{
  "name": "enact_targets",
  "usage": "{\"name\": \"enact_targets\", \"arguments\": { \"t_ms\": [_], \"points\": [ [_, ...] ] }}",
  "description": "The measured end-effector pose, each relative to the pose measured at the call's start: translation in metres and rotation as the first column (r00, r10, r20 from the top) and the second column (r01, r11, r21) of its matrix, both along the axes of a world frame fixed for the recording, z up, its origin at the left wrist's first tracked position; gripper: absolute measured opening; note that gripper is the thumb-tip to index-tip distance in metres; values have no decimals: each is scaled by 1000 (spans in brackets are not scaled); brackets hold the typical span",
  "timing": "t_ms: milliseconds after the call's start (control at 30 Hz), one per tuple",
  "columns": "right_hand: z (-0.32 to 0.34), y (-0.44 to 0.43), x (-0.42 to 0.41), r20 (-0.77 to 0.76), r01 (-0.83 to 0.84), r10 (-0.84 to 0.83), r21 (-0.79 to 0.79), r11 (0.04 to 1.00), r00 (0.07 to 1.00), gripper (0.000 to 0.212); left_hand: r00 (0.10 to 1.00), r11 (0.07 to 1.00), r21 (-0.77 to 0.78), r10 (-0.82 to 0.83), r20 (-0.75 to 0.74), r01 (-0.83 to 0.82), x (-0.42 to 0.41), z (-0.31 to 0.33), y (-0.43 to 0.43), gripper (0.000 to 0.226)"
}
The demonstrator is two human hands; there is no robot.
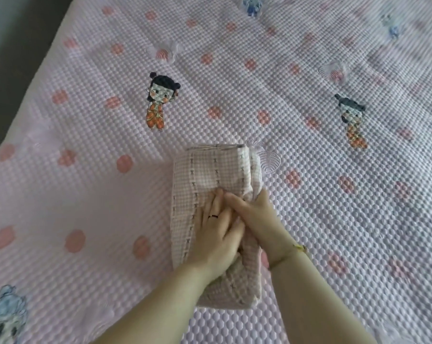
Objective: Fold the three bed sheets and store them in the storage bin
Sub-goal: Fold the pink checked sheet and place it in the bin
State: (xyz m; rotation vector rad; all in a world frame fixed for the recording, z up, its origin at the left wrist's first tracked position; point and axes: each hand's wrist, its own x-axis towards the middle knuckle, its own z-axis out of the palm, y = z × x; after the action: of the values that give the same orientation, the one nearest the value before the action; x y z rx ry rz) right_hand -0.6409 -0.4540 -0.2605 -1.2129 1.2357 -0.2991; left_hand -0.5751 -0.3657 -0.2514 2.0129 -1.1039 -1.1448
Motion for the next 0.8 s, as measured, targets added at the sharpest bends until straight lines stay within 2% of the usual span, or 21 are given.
{"name": "enact_targets", "arguments": {
  "t_ms": [67, 133, 167, 200, 233, 333, 433, 500, 533, 600, 667, 733, 800],
  "points": [
    [-7, -6, 4, -41, -28, 27, -30, 999, 999, 31, 977, 987, -88, 114, -180, -131, 7, 1, 4, 43],
    [-22, -7, 4, -78, -40, 34, -81, 996, 996, 34, 927, 929, -166, 288, -240, -331, 11, 3, 9, 27],
    [-29, -7, 2, -115, -59, 44, -122, 991, 992, 35, 900, 885, -187, 395, -185, -426, 13, 0, 12, 23],
    [-33, -7, 3, -147, -93, 68, -171, 981, 987, 36, 873, 851, -196, 477, -102, -488, 15, -3, 17, 31],
    [-38, -7, 3, -183, -129, 91, -208, 970, 979, 39, 852, 839, -162, 522, -27, -519, 17, -10, 21, 48],
    [-49, -14, 8, -241, -208, 143, -269, 941, 960, 54, 852, 850, 68, 522, 22, -523, 24, -22, 27, 93],
    [-56, -19, 19, -138, -210, 178, -270, 940, 974, 62, 851, 863, 50, 486, 199, -503, 15, -26, 23, 101],
    [-57, -21, 20, -32, -138, 135, -161, 977, 990, 62, 834, 869, 32, 462, 300, -493, 7, -24, 17, 101],
    [-57, -23, 20, 36, -97, 101, -88, 991, 994, 61, 834, 868, 38, 462, 302, -495, 5, -25, 16, 101],
    [-56, -27, 17, 120, -64, 61, 26, 998, 991, 64, 831, 842, 61, 513, 216, -536, 10, -26, 17, 102],
    [-56, -28, 18, 130, -109, 92, 127, 986, 987, 65, 776, 768, 124, 629, 33, -628, 19, -23, 22, 102],
    [-49, -29, 19, 133, -168, 141, 216, 962, 981, 67, 709, 712, 197, 698, -98, -674, 29, -15, 26, 87],
    [-40, -30, 15, 91, -209, 189, 316, 925, 978, 66, 676, 699, 239, 714, -180, -674, 35, -10, 31, 65]
  ]
}}
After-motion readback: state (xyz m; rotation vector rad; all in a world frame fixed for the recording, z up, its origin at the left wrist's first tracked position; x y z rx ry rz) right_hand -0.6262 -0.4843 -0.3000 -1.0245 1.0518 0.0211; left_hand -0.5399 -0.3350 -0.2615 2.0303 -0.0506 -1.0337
